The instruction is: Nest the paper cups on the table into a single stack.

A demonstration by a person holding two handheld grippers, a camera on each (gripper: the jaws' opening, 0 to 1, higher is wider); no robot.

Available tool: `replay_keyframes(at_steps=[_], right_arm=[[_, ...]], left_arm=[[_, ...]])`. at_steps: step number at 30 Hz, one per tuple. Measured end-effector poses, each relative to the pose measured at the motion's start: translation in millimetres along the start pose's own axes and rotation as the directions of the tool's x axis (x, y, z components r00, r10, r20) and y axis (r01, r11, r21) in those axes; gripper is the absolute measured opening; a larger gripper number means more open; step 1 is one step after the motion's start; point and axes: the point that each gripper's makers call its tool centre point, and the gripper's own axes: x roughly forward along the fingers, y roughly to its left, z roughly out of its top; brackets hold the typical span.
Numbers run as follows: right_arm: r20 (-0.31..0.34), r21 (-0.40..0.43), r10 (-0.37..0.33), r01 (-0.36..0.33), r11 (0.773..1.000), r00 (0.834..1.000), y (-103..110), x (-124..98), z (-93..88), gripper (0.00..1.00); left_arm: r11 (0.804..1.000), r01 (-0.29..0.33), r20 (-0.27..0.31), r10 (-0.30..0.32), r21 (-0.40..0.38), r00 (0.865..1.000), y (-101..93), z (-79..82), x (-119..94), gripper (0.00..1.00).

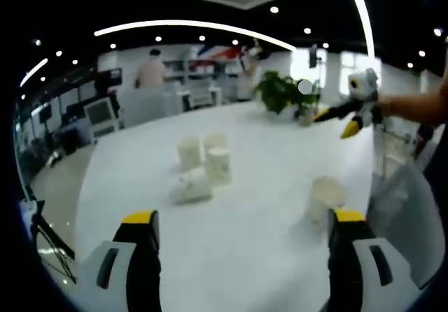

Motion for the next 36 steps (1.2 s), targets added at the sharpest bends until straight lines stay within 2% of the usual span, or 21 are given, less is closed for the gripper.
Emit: replay_keyframes(at_steps=[3, 7, 11, 14, 22, 25, 28, 33, 36], right_arm=[[0.033, -0.001, -0.010, 0.010, 1.000, 0.999, -0.5, -2.8, -5.6, 0.80], [0.072, -0.006, -0.048, 0.049, 0.999, 0.996, -5.6, -8.8, -14.0, 0.84], [0.127, 0.055, -0.075, 0.068, 0.996, 0.989, -13.1, -17.4, -18.2, 0.92], [0.122, 0.096, -0.067, 0.056, 0.994, 0.990, -13.2, -21.3, -27.2, 1.00], [0.114, 0.093, -0.074, 0.063, 0.994, 0.991, -11.7, -28.1, -37.0, 1.00], [0.118, 0.093, -0.081, 0.070, 0.993, 0.990, -12.3, -28.9, -37.3, 1.00], [0.123, 0.095, -0.084, 0.072, 0.993, 0.989, -11.6, -28.9, -37.1, 1.00], [0.127, 0.107, -0.087, 0.074, 0.992, 0.988, -11.5, -27.6, -38.3, 1.00], [0.136, 0.117, -0.088, 0.073, 0.990, 0.987, -11.0, -27.1, -37.1, 1.00]], left_arm=[[1.000, -0.004, 0.007, 0.004, 0.006, 1.000, -2.3, -3.2, -0.9, 0.99], [1.000, -0.010, 0.003, 0.010, -0.009, 1.000, -1.4, -8.1, -2.7, 0.99], [1.000, -0.010, -0.004, 0.010, -0.010, 1.000, -3.0, -11.9, -4.1, 0.99], [1.000, -0.005, -0.012, 0.005, -0.013, 1.000, -3.6, -16.1, -4.6, 0.99], [1.000, -0.002, -0.022, 0.002, -0.003, 1.000, -1.0, -17.3, -3.2, 0.99], [1.000, 0.014, -0.042, -0.013, 0.023, 0.999, 1.9, -17.2, 0.5, 0.99], [0.996, 0.039, -0.090, -0.032, 0.076, 0.995, 5.5, -15.6, 6.8, 0.99], [0.983, 0.093, -0.138, -0.071, 0.158, 0.988, 9.8, -6.8, 19.5, 0.99], [0.969, 0.129, -0.166, -0.095, 0.212, 0.982, 13.2, 1.1, 27.1, 0.99]])
